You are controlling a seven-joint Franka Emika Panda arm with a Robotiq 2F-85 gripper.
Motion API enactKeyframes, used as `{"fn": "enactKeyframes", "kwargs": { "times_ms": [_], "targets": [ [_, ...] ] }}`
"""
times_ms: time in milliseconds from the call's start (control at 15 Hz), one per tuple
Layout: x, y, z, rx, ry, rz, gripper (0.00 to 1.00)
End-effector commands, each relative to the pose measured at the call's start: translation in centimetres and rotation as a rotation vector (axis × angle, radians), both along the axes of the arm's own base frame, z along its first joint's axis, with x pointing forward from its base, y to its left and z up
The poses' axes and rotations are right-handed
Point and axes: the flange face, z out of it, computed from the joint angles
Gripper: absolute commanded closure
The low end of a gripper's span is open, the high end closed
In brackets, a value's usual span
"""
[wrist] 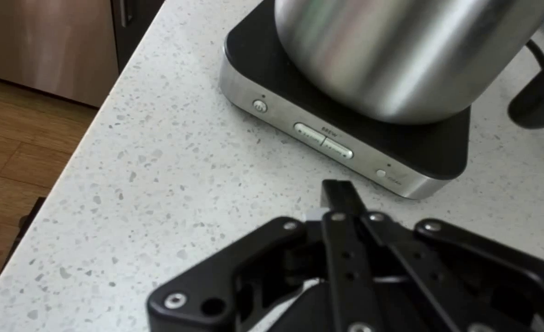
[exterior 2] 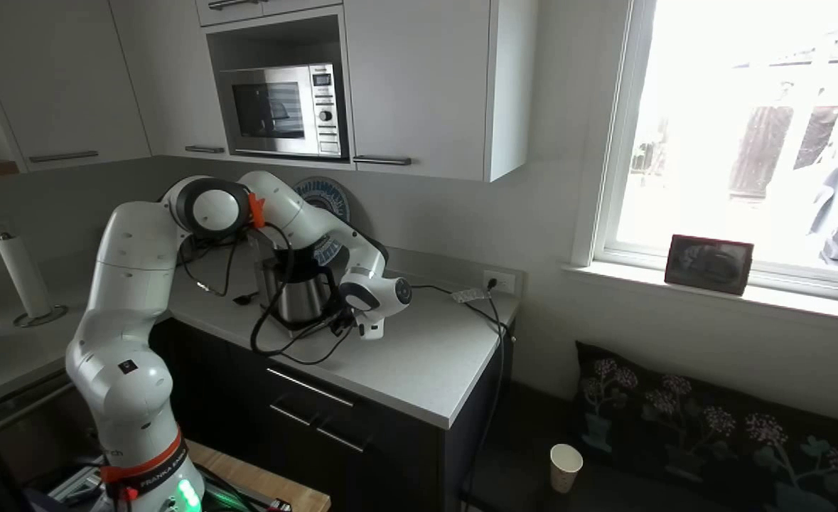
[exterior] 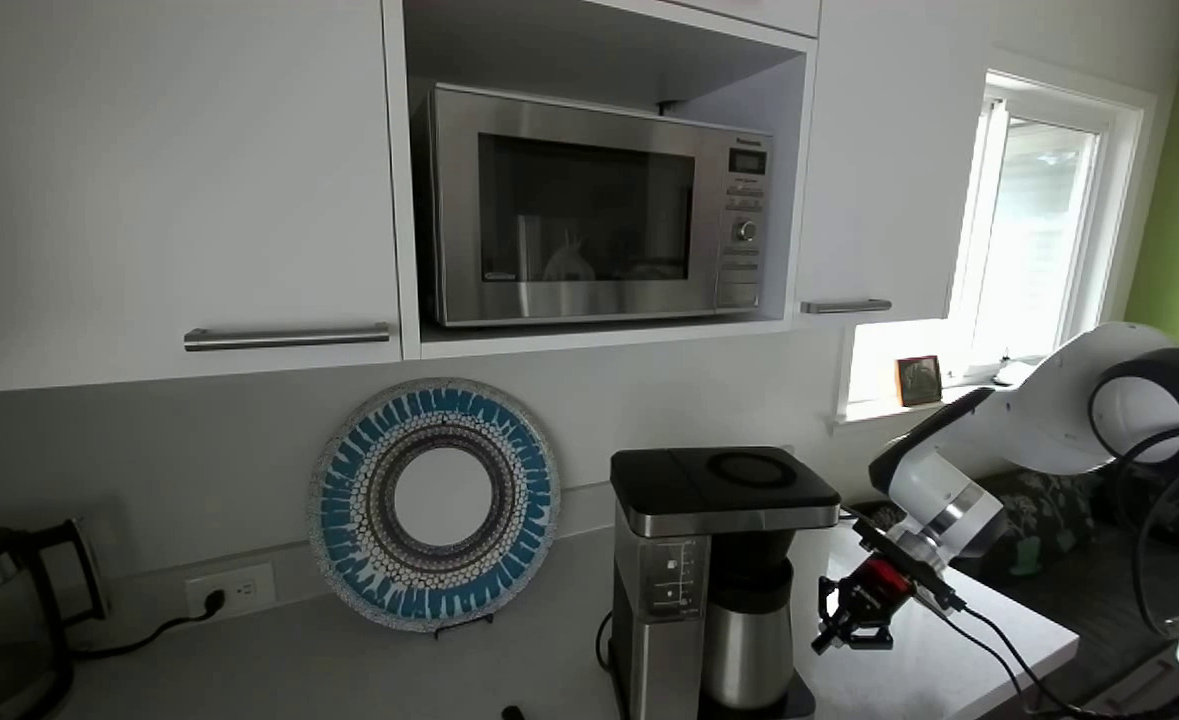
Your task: Push the rightmost button on the bottom of the coffee machine
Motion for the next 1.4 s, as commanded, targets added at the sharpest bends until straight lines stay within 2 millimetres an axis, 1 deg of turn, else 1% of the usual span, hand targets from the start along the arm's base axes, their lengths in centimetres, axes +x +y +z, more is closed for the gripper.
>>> {"fn": "enactKeyframes", "kwargs": {
  "times_ms": [0,667,1333],
  "targets": [
    [0.7,0.4,-0.5,-0.004,0.014,-0.024,1.00],
    [2.3,1.7,-0.8,-0.026,0.026,-0.082,1.00],
    [3.1,2.6,-1.0,-0.049,0.027,-0.111,1.00]
  ]
}}
